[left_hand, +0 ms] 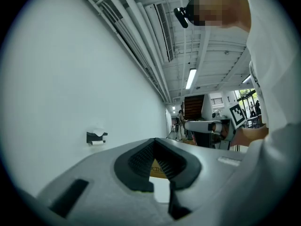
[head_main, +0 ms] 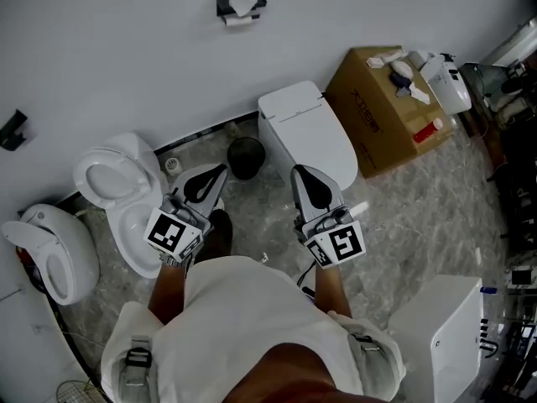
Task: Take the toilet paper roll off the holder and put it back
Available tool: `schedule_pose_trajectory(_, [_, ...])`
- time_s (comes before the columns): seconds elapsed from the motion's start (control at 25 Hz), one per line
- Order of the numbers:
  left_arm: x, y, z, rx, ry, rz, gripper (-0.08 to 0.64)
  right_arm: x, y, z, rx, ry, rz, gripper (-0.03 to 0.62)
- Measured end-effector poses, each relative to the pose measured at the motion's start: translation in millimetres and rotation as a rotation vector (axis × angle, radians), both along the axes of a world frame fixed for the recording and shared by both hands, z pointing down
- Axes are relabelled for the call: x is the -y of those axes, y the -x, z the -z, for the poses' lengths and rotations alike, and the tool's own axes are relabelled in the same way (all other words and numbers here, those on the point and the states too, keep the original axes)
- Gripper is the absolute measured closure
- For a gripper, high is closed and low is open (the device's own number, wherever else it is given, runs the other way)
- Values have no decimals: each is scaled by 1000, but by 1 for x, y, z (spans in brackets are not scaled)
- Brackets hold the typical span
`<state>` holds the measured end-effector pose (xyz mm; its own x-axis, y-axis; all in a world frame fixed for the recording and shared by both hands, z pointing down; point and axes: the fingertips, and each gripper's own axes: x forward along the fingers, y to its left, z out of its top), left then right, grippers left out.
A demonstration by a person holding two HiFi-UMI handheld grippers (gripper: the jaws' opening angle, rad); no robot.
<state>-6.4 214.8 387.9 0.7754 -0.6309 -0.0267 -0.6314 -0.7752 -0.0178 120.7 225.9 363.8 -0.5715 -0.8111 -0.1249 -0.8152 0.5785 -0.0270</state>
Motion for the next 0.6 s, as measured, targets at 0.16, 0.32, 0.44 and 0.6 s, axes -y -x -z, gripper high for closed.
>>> schedule_pose_trajectory(0.16, [70, 10, -5, -21, 9, -24, 560, 66, 14, -3, -15, 8, -21, 580])
schedule_pose_trajectory(0.32, [148, 25, 1, -23, 5, -58, 560, 143, 35, 3, -31, 15, -37, 580])
schedule_pose_trajectory(0.44, [207, 45, 8, -26, 5, -58, 560, 200, 55, 8, -39, 17, -37, 580])
schedule_pose_trajectory(0.6, [268, 61, 17, -24, -8, -63, 560, 259, 73, 14, -43, 13, -35, 580])
